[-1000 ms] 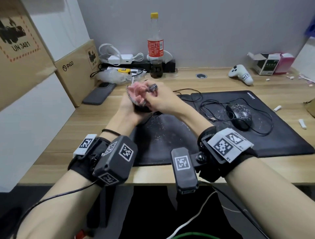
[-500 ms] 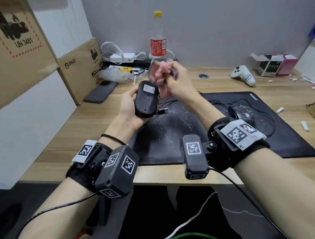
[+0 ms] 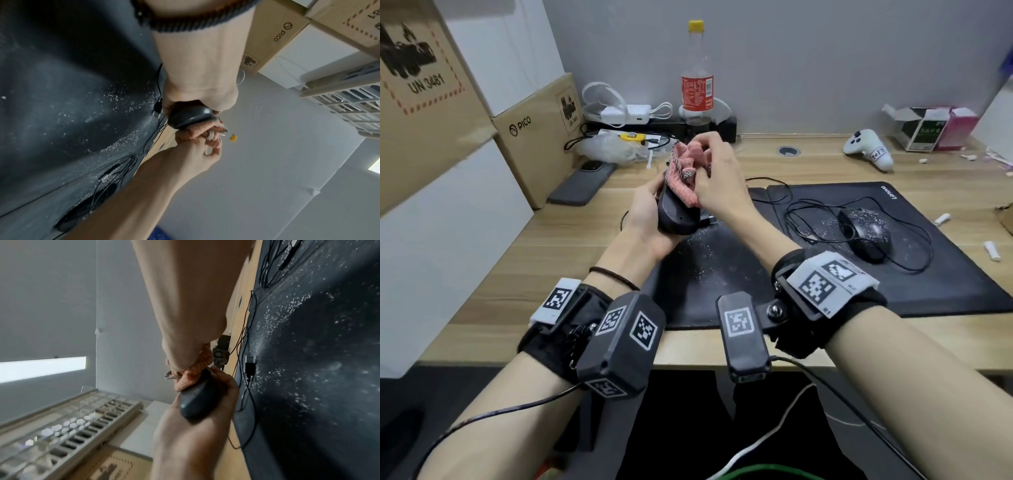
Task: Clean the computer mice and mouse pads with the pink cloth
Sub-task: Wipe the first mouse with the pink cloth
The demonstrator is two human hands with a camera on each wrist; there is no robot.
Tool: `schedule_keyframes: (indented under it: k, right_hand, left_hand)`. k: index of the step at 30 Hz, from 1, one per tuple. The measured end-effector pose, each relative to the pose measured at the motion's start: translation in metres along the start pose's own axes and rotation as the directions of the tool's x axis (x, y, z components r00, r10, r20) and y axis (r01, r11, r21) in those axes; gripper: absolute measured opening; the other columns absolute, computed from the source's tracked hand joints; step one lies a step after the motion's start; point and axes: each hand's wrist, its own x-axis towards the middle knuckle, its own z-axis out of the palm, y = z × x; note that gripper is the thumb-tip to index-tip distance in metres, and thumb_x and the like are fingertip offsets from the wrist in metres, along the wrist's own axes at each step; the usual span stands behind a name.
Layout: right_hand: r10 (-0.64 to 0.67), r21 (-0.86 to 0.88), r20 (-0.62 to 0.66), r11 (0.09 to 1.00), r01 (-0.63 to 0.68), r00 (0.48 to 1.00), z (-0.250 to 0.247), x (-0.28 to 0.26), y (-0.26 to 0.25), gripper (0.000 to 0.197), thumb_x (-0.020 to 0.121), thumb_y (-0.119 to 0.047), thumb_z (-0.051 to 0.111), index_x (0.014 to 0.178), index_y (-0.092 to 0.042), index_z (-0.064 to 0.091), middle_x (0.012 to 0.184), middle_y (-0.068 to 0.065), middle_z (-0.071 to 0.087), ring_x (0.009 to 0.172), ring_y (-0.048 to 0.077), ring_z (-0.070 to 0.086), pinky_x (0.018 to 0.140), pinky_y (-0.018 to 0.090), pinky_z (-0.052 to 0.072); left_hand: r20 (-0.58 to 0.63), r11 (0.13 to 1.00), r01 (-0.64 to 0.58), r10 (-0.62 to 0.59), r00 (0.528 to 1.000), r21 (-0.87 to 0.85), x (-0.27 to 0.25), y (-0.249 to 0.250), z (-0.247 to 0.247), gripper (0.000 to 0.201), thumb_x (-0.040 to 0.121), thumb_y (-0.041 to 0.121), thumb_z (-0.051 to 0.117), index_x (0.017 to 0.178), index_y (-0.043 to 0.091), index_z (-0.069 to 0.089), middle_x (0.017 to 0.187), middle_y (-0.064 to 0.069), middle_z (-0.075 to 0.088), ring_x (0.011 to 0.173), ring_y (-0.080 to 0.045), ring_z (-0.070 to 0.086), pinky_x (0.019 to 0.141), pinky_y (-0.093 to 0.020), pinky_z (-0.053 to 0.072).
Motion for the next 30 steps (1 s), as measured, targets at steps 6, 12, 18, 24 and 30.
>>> schedule_keyframes:
  k: [6, 12, 18, 24, 30]
  right_hand:
    - [-0.082, -0.103, 0.169, 0.99, 0.1, 0.982, -0.001, -0.021, -0.013, 0.027, 0.091, -0.016, 0.054, 0.113, -0.017, 0.07, 0.1, 0.003, 0.066, 0.101, 0.022, 0.057, 0.088, 0.029, 0.041]
    - [-0.17, -0.103, 0.353, 0.97, 0.218, 0.92, -0.001, -0.025, -0.001, 0.035, 0.084, -0.013, 0.063, 0.119, -0.009, 0.063, 0.099, 0.002, 0.053, 0.094, 0.02, 0.054, 0.082, 0.022, 0.036]
    - [-0.08, -0.016, 0.01, 0.997, 0.08, 0.997, -0.003, -0.003, 0.011, 0.022, 0.086, -0.011, 0.065, 0.108, -0.011, 0.067, 0.099, 0.006, 0.057, 0.089, 0.015, 0.05, 0.072, 0.017, 0.03]
    - [-0.132, 0.044, 0.1, 0.991, 0.128, 0.986, 0.011, -0.015, 0.006, 0.028, 0.084, -0.009, 0.065, 0.112, -0.009, 0.068, 0.104, 0.002, 0.062, 0.096, 0.016, 0.055, 0.084, 0.019, 0.039]
    - [-0.13, 0.058, 0.252, 0.991, 0.12, 0.959, 0.015, -0.007, 0.025, 0.031, 0.084, -0.011, 0.068, 0.115, -0.012, 0.069, 0.094, -0.01, 0.062, 0.091, 0.004, 0.053, 0.083, 0.009, 0.039]
  left_hand:
    - [-0.165, 1.0, -0.021, 0.018, 0.986, -0.019, 0.012, 0.005, -0.003, 0.046, 0.098, 0.026, 0.031, 0.071, 0.014, 0.068, 0.071, -0.008, 0.07, 0.07, -0.024, 0.068, 0.069, -0.036, 0.056]
    - [-0.203, 1.0, -0.005, 0.0, 0.979, -0.026, 0.012, 0.011, -0.013, 0.043, 0.095, 0.023, 0.025, 0.085, 0.007, 0.063, 0.084, -0.015, 0.068, 0.072, -0.029, 0.067, 0.067, -0.037, 0.057]
    - [0.019, 0.999, 0.042, -0.042, 0.999, 0.02, -0.001, 0.004, -0.003, 0.04, 0.1, 0.031, 0.033, 0.101, 0.006, 0.064, 0.096, -0.012, 0.071, 0.08, -0.024, 0.07, 0.071, -0.034, 0.059]
    - [-0.134, 1.0, -0.008, 0.009, 0.991, 0.003, 0.009, 0.013, -0.003, 0.041, 0.097, 0.027, 0.031, 0.085, 0.005, 0.063, 0.078, -0.014, 0.07, 0.062, -0.025, 0.07, 0.062, -0.031, 0.057]
    - [-0.228, 0.999, 0.031, -0.028, 0.973, 0.009, 0.022, 0.021, -0.019, 0.041, 0.095, 0.027, 0.034, 0.084, 0.004, 0.066, 0.083, -0.018, 0.069, 0.067, -0.028, 0.068, 0.062, -0.034, 0.059]
